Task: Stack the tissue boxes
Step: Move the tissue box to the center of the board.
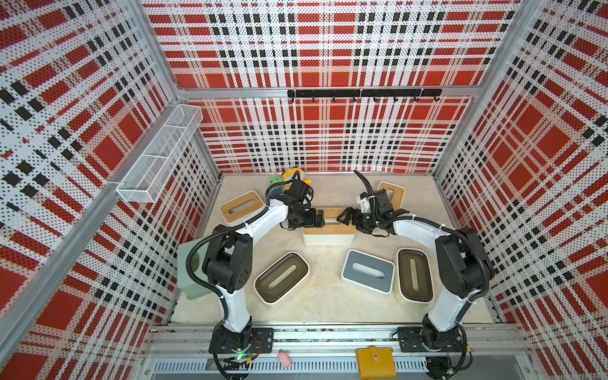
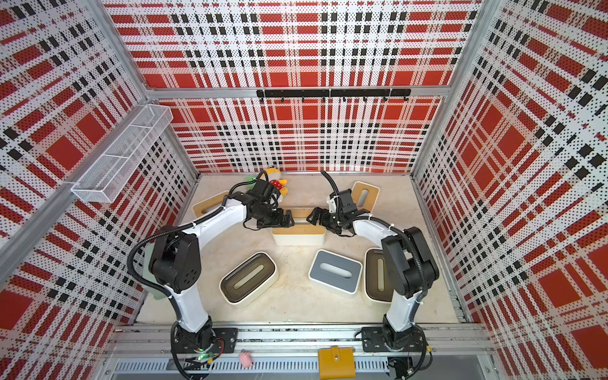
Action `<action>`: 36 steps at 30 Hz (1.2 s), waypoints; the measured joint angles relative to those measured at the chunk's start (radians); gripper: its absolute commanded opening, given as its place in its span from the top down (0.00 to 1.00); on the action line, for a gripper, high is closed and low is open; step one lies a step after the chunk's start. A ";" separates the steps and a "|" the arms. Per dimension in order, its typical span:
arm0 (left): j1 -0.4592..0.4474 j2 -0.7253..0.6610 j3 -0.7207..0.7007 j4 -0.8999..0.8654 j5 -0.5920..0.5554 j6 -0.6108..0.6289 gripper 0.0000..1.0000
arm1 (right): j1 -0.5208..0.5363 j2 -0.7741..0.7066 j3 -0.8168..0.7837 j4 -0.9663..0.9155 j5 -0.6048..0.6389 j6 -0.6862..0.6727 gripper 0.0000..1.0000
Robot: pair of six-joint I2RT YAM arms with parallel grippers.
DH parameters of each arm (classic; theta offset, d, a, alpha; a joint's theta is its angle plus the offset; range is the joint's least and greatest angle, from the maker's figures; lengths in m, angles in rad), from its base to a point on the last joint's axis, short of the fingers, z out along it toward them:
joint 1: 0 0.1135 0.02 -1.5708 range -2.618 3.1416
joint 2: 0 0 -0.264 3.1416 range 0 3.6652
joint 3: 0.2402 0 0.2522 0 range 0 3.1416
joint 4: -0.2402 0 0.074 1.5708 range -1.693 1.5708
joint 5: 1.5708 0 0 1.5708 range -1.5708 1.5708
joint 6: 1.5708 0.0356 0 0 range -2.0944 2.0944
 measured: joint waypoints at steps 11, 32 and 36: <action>-0.110 -0.030 -0.055 0.063 -0.076 -0.138 0.01 | -0.065 -0.078 -0.086 -0.041 -0.029 -0.062 0.00; -0.092 -0.035 -0.039 0.074 -0.149 -0.233 0.01 | -0.087 -0.116 -0.154 0.015 -0.073 -0.034 0.00; -0.091 -0.007 0.003 0.085 -0.142 -0.237 0.01 | -0.087 -0.114 -0.136 0.018 -0.072 -0.039 0.00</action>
